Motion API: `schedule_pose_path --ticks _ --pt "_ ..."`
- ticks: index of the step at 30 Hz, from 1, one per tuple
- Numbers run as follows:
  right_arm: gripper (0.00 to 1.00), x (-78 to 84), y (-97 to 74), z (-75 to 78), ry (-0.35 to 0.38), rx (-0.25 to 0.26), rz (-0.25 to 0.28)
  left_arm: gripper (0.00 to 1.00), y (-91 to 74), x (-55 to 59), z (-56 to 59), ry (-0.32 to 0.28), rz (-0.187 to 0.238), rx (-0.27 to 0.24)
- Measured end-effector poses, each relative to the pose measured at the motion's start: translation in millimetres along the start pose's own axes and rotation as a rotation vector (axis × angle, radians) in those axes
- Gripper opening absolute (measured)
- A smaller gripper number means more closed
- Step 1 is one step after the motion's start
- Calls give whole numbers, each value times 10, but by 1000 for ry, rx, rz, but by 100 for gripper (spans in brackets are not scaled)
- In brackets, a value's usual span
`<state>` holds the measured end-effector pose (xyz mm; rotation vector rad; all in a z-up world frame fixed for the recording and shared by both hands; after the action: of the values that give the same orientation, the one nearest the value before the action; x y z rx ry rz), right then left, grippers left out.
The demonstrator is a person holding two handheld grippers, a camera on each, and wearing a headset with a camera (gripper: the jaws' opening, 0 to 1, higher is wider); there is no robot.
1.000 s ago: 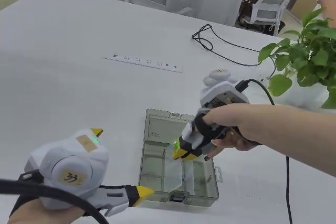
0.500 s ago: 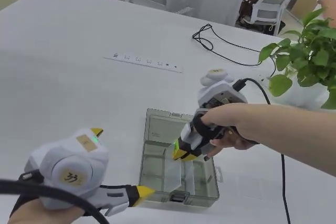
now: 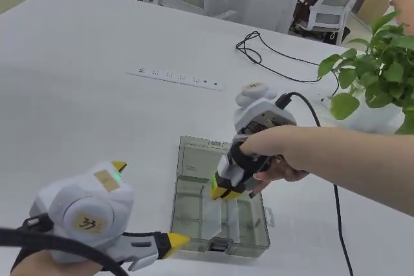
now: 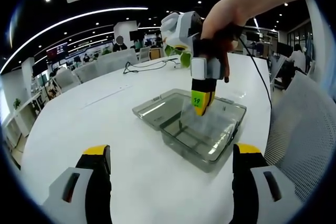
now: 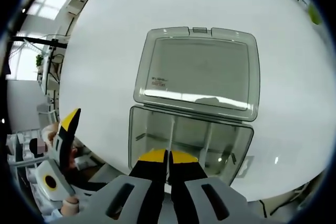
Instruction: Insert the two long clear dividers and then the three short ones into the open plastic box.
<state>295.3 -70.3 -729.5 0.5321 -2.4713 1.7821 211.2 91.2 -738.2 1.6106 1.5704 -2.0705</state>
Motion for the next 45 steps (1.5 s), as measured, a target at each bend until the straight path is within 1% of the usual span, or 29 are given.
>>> schedule_pose_path --ticks 1,3,4,9,18,21,25,28,33,38,39,41,45 --pt "2 0 5 -10 -1 1 -1 99 0 -1 1 0 1 1" --pt "2 -1 14 -23 -20 24 -3 99 0 4 2 6 -4 -2" --pt "2 -2 12 -31 -18 26 -4 99 2 7 3 5 -4 0" --pt "2 -3 19 -58 -54 71 -12 99 4 8 4 7 -3 2" --pt "3 -27 39 -130 -85 116 -21 99 11 13 12 9 -7 7" --pt "3 -39 45 -151 -98 144 -26 99 10 12 11 11 -7 5" --pt "3 -52 103 -177 -117 178 -27 99 14 15 18 13 -10 8" --pt "3 -55 135 -180 -130 189 -26 99 11 17 11 13 -10 5" --pt "4 -75 174 -177 -128 195 -27 99 15 18 12 10 -10 6" --pt "4 -69 249 -184 -151 227 -22 99 16 20 6 11 -13 4" --pt "4 -77 265 -185 -151 227 -19 99 16 18 4 10 -11 3" --pt "4 -73 241 -192 -168 242 -24 99 17 23 4 11 -14 3" --pt "4 -69 235 -169 -158 219 -21 99 24 27 14 16 -16 7"
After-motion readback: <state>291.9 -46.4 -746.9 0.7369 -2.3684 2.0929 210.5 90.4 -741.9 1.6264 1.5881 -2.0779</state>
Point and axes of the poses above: the centre of the closed fingertips' face, and the gripper's own axes: y roughly forward along the fingers, z roughly to its right, x roughly out of its underside, the point moved 8 cm from there along -y, roughly backward along the fingers, and after that the axes turned 14 degrees about -z, right-handed, at the moved point
